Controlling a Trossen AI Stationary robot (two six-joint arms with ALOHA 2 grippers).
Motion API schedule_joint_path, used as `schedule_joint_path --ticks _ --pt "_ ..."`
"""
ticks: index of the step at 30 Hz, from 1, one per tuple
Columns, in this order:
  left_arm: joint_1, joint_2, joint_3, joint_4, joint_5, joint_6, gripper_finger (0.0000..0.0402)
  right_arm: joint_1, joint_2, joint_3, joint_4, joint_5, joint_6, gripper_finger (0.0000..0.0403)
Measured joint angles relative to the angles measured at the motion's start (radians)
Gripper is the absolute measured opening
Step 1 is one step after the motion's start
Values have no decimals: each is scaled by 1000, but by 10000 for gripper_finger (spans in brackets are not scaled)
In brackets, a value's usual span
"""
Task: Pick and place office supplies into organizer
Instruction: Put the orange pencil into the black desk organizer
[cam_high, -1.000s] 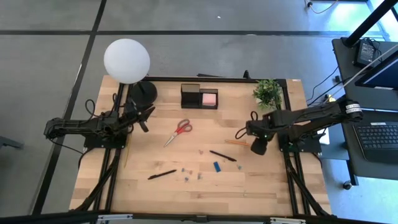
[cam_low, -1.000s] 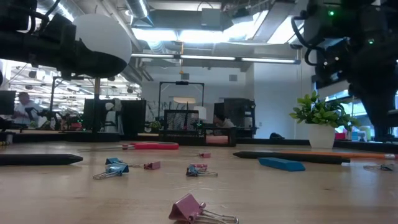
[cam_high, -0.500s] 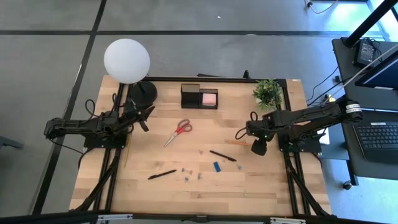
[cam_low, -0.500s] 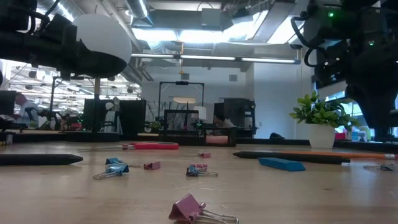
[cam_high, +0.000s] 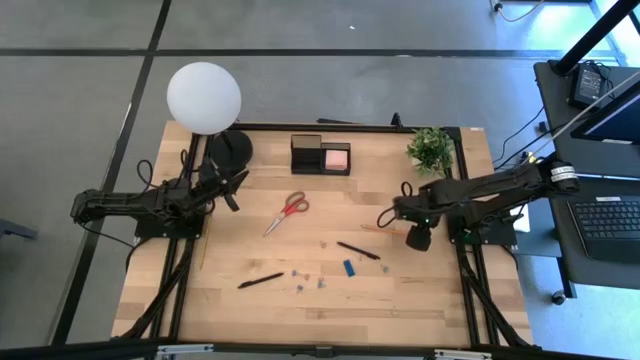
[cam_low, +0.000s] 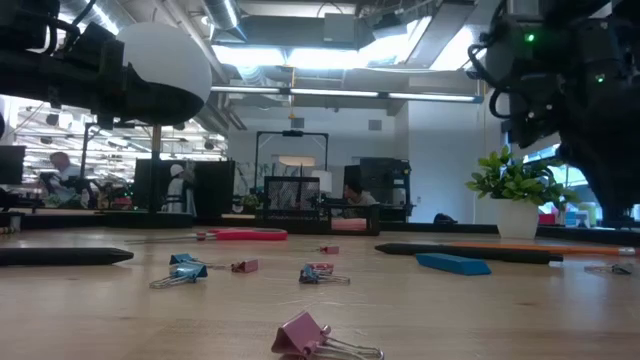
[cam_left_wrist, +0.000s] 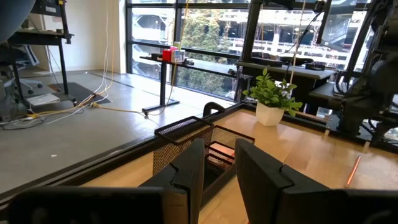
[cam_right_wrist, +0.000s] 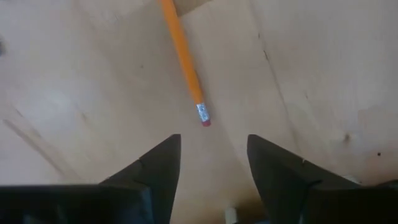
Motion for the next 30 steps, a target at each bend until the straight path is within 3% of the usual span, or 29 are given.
schedule_joint_path --ticks 13,30 --pt "0 0 0 0 0 0 86 0 198 0 48 0 -97 167" --pt "0 0 0 0 0 0 86 0 308 7 98 15 -184 164"
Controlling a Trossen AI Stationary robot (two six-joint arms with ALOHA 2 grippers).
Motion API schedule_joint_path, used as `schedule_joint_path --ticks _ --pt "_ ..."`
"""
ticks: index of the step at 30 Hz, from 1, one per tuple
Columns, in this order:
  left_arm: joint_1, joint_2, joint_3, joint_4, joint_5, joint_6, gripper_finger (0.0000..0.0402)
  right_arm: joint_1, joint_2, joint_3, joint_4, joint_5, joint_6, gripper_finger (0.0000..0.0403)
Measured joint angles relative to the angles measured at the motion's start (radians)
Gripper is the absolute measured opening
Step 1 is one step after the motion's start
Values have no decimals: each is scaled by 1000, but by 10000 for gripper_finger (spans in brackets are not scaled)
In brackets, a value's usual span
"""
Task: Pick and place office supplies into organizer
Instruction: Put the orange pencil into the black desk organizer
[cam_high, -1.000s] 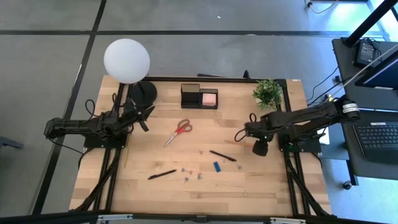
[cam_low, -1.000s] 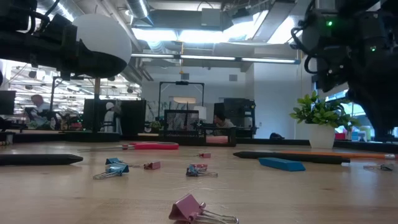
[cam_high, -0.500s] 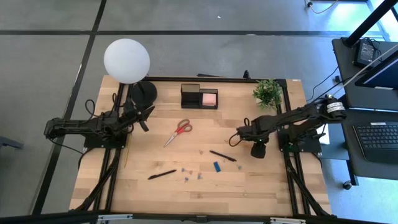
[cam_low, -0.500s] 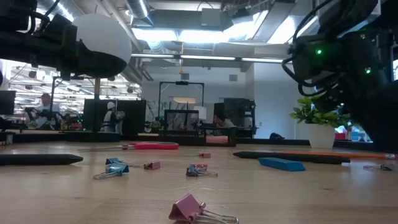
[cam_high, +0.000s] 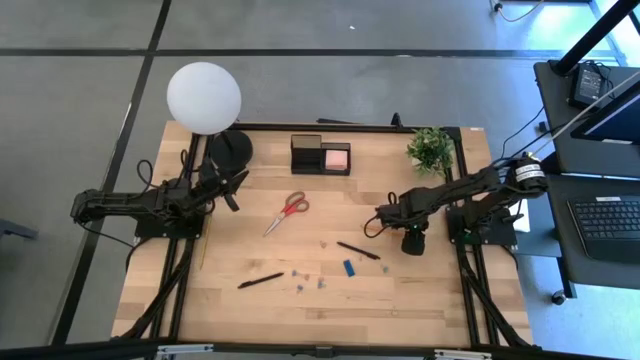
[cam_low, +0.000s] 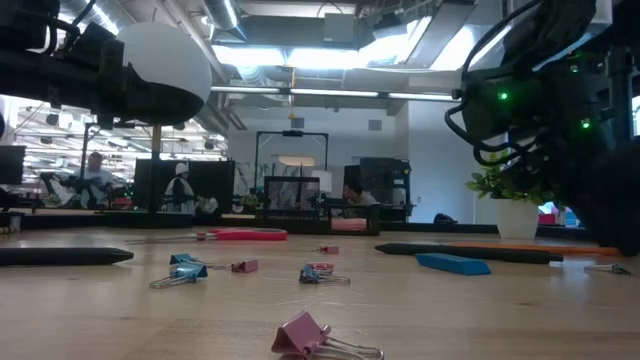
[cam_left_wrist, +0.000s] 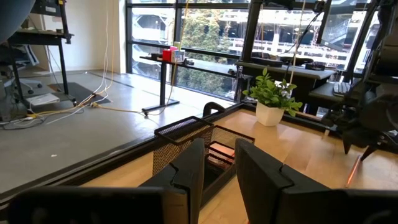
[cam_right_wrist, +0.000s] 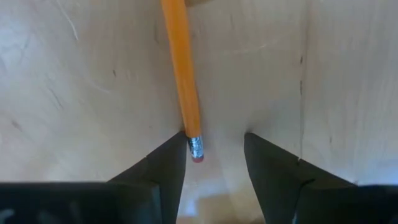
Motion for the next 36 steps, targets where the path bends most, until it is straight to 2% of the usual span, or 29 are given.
schedule_joint_path --ticks 5,19,27,36 --pt "0 0 0 0 0 0 86 0 12 1 -2 2 -21 136" --pt "0 0 0 0 -37 0 86 0 13 -2 -3 2 -21 18" --pt "0 0 0 0 -37 0 86 0 16 3 -8 1 -21 21" --pt "0 0 0 0 -38 0 86 0 23 92 -29 0 -51 8"
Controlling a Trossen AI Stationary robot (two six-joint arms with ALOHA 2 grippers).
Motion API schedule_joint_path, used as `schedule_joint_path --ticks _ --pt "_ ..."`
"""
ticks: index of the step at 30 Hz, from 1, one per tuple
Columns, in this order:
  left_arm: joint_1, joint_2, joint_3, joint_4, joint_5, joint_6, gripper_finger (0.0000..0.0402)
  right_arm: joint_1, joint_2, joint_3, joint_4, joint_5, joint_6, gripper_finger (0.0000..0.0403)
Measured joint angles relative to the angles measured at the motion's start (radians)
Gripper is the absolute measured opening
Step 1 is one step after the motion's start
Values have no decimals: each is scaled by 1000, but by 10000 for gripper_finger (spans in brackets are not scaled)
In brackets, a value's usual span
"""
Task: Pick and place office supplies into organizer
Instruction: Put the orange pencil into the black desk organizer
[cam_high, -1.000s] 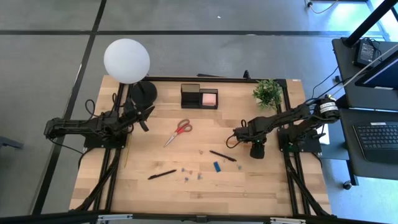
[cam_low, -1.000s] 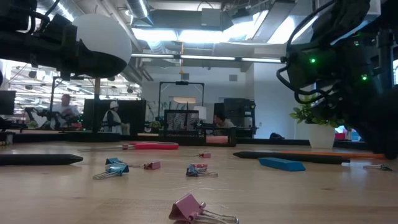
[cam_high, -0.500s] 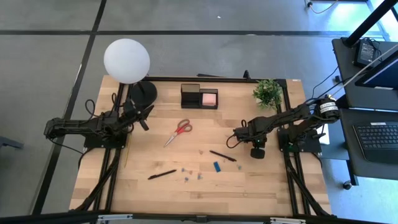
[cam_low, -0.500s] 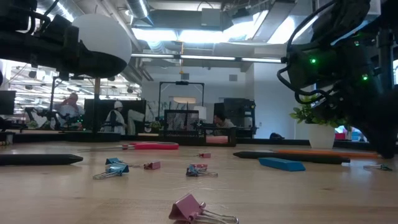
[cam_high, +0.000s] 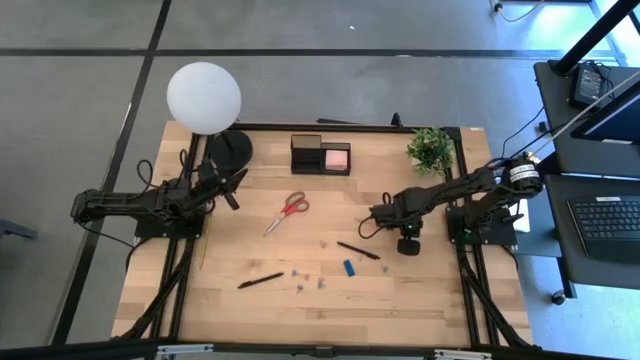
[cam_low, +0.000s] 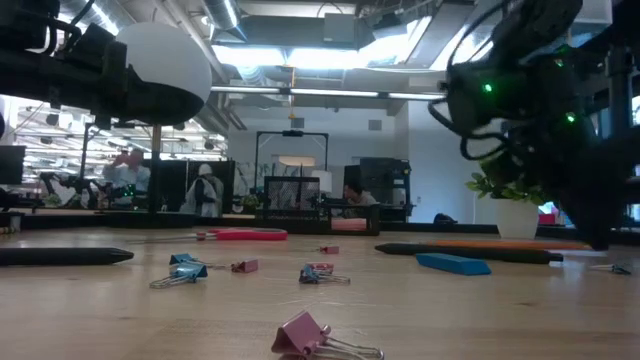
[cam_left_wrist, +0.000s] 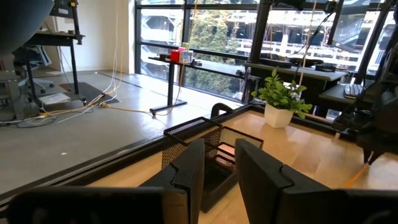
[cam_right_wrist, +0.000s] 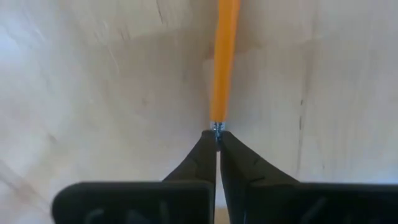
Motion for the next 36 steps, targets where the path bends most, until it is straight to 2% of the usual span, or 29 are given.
schedule_joint_path --ticks 17,22,27,32,36 --pt "0 0 0 0 0 0 86 -31 -4 220 -124 21 -7 3" --pt "0 0 0 0 0 -1 86 -53 -4 230 -140 45 -21 4" --pt "0 0 0 0 0 0 86 -60 -5 224 -121 44 60 8" --pt "0 0 0 0 0 0 86 -56 -5 225 -104 42 96 38" --pt "0 0 0 0 0 0 86 -56 -5 224 -93 25 147 96"
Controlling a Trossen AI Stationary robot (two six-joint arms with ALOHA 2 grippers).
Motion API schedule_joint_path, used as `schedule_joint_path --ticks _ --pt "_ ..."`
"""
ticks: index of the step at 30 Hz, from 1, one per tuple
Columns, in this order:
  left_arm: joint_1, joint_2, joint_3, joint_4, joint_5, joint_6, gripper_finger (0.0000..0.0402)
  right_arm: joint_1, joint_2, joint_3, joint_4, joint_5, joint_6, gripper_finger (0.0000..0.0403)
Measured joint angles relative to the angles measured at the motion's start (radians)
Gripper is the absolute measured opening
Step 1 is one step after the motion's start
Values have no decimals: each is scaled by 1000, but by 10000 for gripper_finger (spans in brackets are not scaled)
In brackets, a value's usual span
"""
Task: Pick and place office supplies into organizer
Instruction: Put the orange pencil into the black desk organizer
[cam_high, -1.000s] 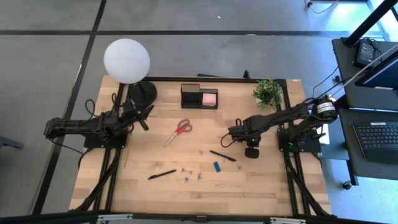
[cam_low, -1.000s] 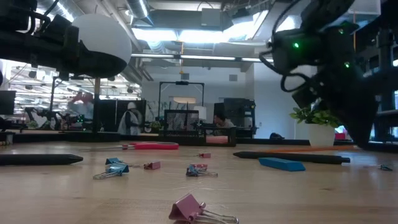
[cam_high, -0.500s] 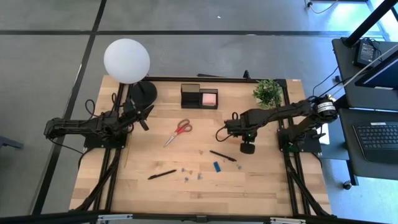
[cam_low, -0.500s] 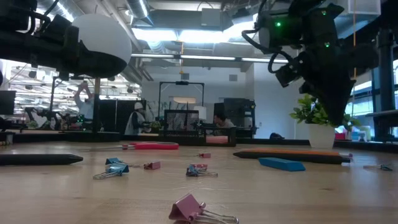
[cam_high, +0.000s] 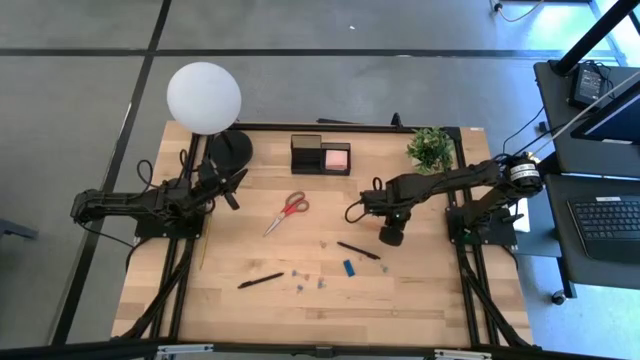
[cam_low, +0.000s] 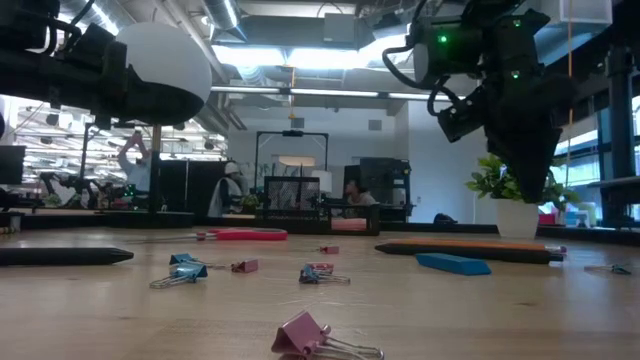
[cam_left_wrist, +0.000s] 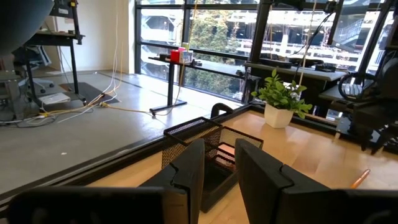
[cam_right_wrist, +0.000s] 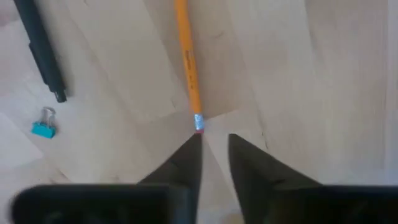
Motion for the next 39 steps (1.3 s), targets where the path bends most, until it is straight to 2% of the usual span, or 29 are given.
schedule_joint_path --ticks 6,13,19,30,39 --pt "0 0 0 0 0 0 86 14 -1 -48 16 5 -9 187" --pt "0 0 0 0 0 0 86 55 -1 -146 161 37 43 228" --pt "0 0 0 0 0 0 86 59 -1 -162 172 71 66 218" --pt "0 0 0 0 0 -2 86 60 -1 -164 215 71 -10 183" --pt "0 0 0 0 -4 -1 86 60 -1 -164 187 -27 17 164"
